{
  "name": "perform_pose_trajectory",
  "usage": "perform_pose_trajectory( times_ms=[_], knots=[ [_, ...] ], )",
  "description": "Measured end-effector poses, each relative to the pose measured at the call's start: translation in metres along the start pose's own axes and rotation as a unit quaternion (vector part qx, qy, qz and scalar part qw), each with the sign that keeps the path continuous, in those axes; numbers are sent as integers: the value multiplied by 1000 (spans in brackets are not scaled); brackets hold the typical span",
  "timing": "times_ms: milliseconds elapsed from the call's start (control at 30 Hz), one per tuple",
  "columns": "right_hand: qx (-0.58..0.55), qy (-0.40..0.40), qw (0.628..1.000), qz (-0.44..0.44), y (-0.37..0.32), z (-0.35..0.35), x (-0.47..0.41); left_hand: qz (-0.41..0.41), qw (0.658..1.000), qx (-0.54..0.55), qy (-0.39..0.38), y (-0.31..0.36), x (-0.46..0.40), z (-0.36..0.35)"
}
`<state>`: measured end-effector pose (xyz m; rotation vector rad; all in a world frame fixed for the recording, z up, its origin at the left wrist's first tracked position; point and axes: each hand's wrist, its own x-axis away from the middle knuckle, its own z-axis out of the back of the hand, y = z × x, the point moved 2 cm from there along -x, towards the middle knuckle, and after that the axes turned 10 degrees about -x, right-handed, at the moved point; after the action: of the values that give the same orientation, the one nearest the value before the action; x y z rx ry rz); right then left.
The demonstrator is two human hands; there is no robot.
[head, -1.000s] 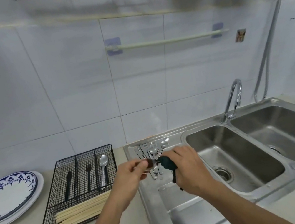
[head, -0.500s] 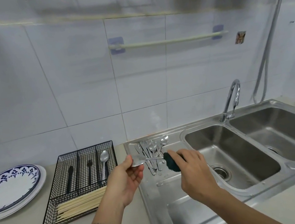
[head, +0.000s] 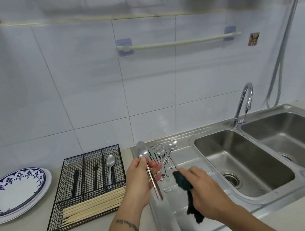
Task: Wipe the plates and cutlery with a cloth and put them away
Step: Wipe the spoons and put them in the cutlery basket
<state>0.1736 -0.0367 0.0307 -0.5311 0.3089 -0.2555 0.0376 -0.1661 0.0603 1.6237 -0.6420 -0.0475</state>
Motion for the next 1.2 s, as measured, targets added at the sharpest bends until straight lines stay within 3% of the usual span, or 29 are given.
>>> perform_pose_trajectory(
  times_ms=[100, 200, 300, 367, 467, 600, 667, 767, 900, 1000, 1100, 1200],
  knots=[
    [-18, 112, 994, -2, 9, 17, -7, -56, 972, -227, -19, -3, -5, -2],
    [3, 176, 982, 70, -3, 25, -19, -129, 888, -438, -56, -8, 0, -16],
    [92, 131, 980, 118, -10, 16, -23, -196, 836, -500, -110, -6, 7, -33],
    [125, 113, 983, 68, 7, 10, -23, -229, 806, -534, -109, -3, 9, -34],
    [91, 112, 989, 17, 22, 10, -16, -243, 788, -554, -110, -3, 9, -26],
    [43, 90, 989, 107, 10, 11, -8, -284, 760, -571, -127, 3, 10, -27],
    [25, 98, 989, 105, 14, 14, -9, -302, 735, -592, -130, 4, 13, -32],
    [-15, 113, 994, 4, 29, 22, -14, -318, 689, -641, -116, -1, 15, -34],
    [-47, 184, 977, -94, 36, 40, -13, -308, 658, -683, -70, -1, 13, -32],
    [-55, 207, 976, -35, 19, 42, -10, -294, 664, -686, -46, 2, 11, -30],
    [16, 148, 986, 71, 10, 23, -12, -270, 732, -620, -79, 7, 9, -33],
    [93, 113, 988, 40, 18, 11, -15, -245, 765, -585, -112, 10, 10, -36]
  ],
)
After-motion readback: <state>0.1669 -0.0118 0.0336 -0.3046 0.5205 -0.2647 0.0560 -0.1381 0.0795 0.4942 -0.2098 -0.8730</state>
